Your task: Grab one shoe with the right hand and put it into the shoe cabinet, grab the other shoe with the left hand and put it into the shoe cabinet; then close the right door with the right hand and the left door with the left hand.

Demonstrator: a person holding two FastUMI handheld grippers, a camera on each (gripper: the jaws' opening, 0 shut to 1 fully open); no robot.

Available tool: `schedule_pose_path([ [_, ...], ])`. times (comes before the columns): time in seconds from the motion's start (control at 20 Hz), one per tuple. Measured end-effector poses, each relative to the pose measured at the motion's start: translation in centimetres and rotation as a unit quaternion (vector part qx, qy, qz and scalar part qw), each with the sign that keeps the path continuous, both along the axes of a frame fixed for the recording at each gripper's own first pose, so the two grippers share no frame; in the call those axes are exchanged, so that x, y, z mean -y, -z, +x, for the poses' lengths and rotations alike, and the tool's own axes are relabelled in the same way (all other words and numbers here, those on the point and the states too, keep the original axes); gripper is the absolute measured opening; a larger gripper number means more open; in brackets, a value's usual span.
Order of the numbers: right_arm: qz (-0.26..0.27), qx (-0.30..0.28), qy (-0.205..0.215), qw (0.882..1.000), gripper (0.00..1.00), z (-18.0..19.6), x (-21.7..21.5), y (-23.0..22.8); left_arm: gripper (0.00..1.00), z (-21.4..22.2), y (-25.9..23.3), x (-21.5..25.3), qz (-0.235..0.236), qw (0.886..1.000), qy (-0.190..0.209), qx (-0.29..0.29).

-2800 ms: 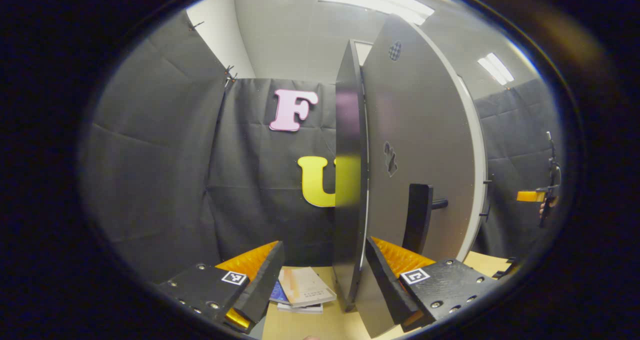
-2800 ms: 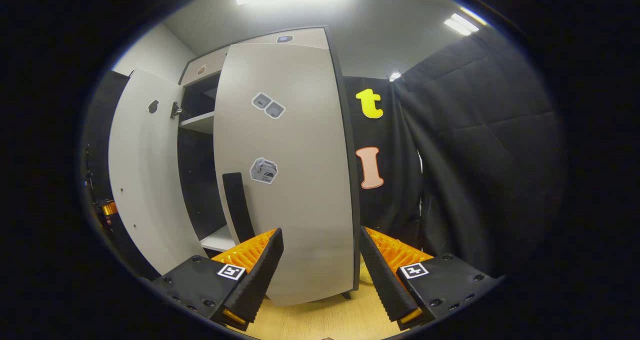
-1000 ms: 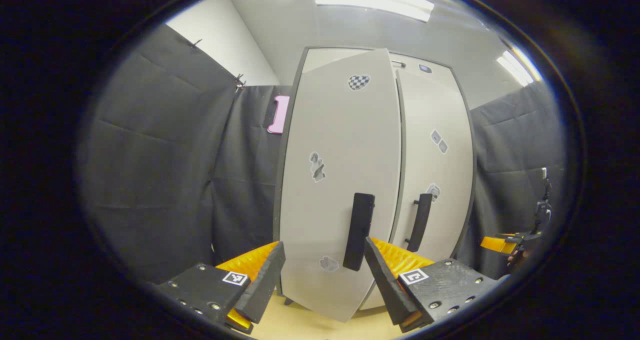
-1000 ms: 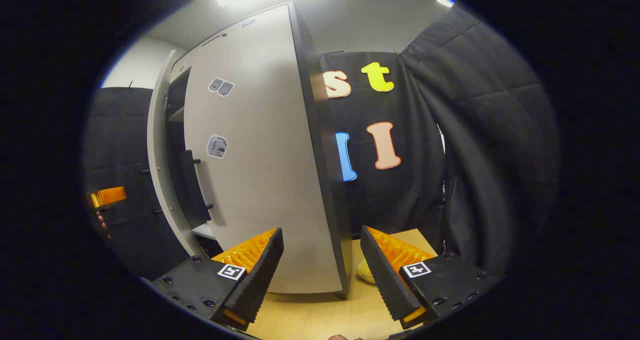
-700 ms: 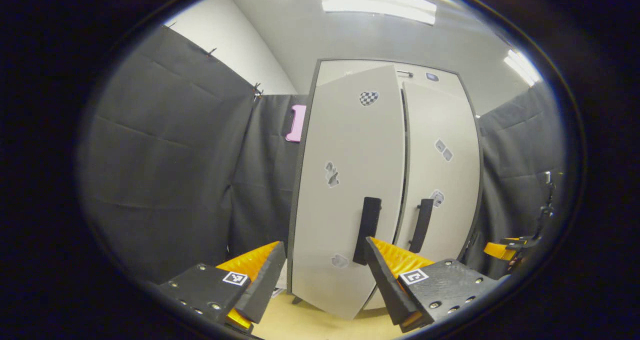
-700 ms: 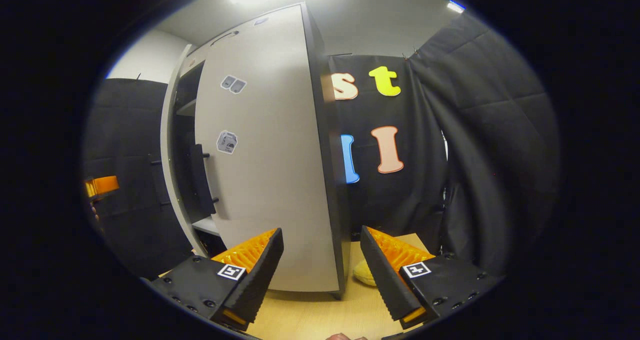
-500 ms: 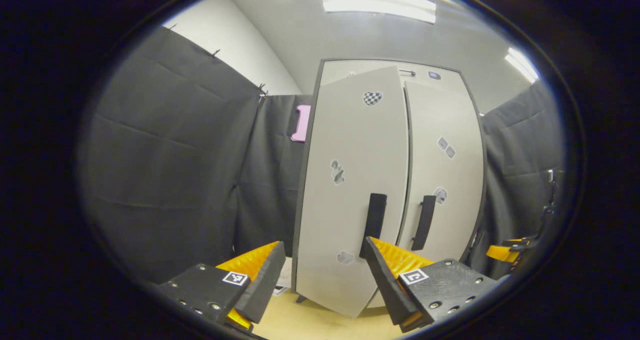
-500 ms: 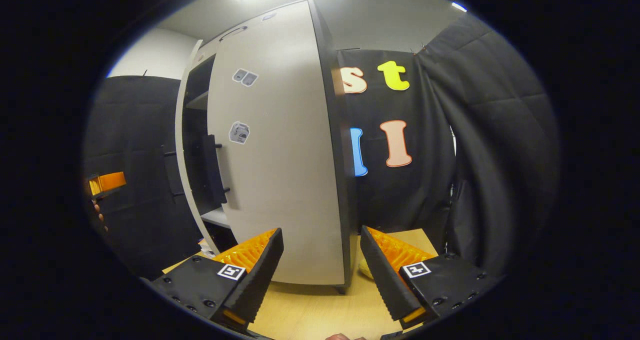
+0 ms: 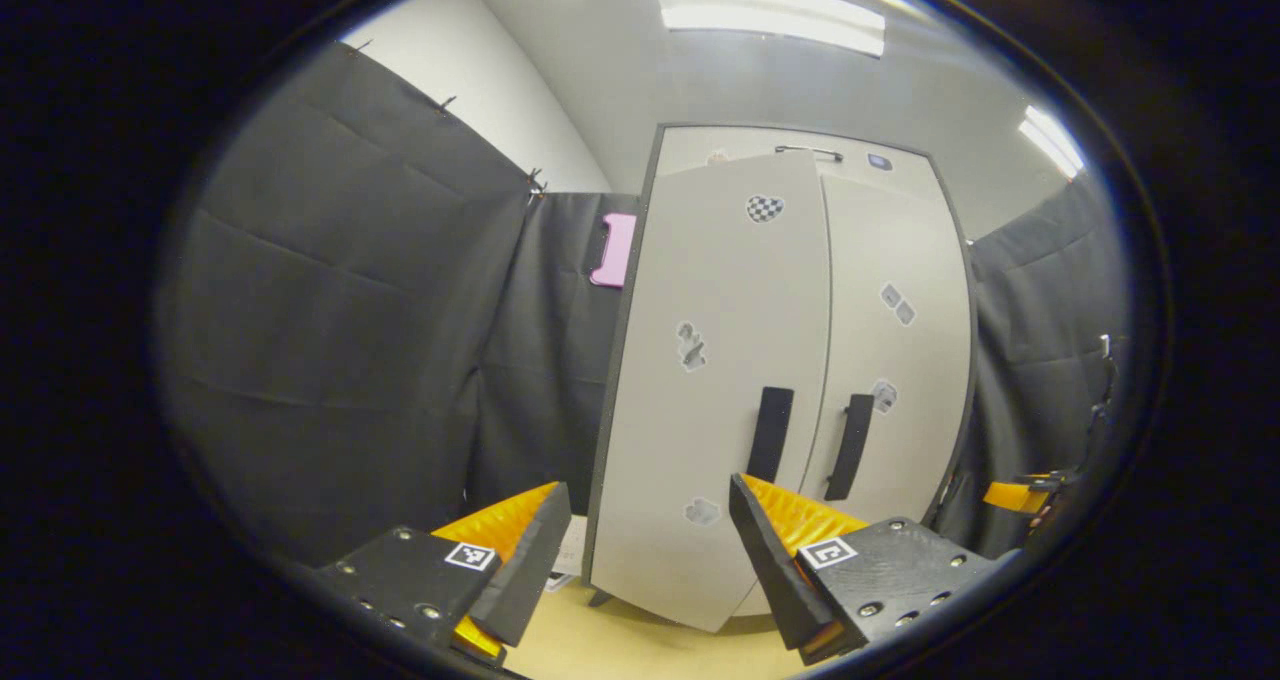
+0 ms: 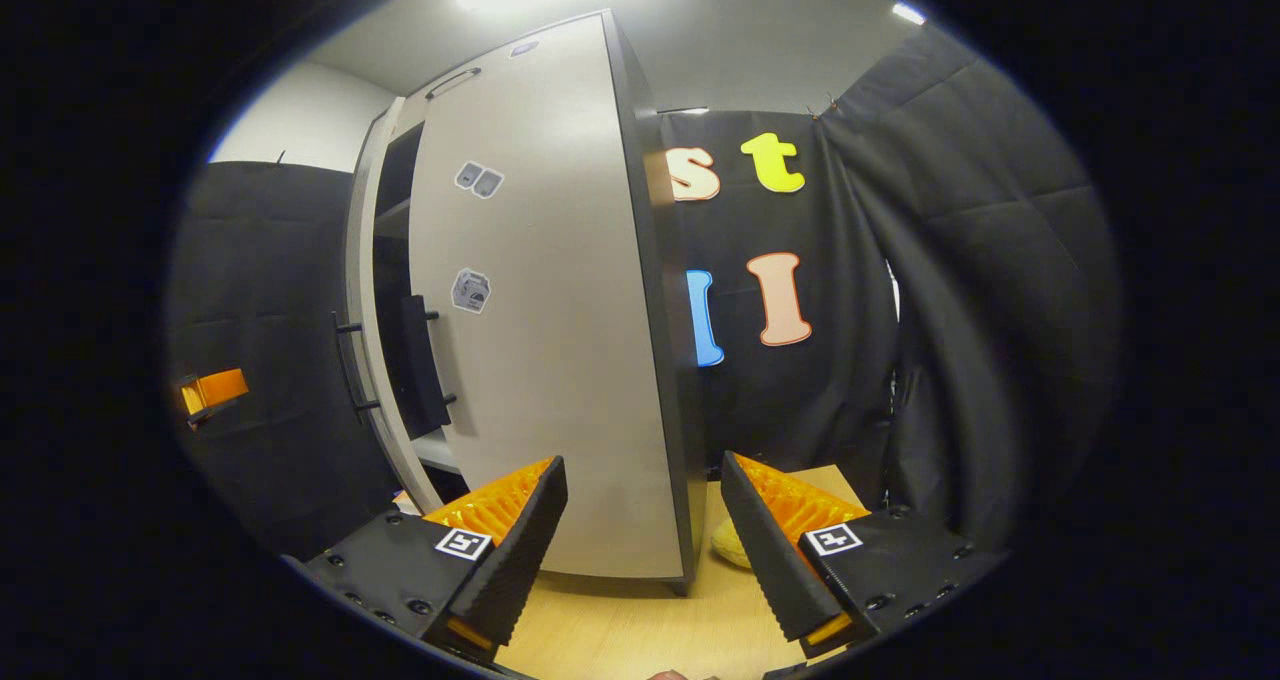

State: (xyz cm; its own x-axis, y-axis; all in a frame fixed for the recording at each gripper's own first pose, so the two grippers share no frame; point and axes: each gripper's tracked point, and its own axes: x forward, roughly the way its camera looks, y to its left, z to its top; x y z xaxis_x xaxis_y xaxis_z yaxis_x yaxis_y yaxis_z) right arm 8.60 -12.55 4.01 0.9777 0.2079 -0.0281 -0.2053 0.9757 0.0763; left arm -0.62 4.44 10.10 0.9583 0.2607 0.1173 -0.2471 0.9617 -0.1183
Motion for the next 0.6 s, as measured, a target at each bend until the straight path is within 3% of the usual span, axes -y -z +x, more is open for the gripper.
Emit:
schedule_pose_path([
  [0.15,-0.005,-0.005,0.008,1.0,0.98,-0.4,-0.9,-0.1,0.99,0.4,0.2,-1.9,0.003,1.0,0.0,0.001],
  [0.2,-0.007,-0.006,0.011,1.0,0.98,-0.3,-1.3,0.0,0.87,0.8,0.5,-2.2,0.003,1.0,0.007,-0.005],
  [0.25,-0.008,-0.007,0.015,1.0,0.98,-0.4,-1.7,0.0,0.99,1.0,1.0,-2.7,0.001,1.0,0.012,-0.009],
  [0.6,-0.002,0.006,0.067,0.998,0.98,-2.1,-4.3,0.0,0.99,2.0,2.1,-4.5,0.055,0.996,0.063,-0.031],
])
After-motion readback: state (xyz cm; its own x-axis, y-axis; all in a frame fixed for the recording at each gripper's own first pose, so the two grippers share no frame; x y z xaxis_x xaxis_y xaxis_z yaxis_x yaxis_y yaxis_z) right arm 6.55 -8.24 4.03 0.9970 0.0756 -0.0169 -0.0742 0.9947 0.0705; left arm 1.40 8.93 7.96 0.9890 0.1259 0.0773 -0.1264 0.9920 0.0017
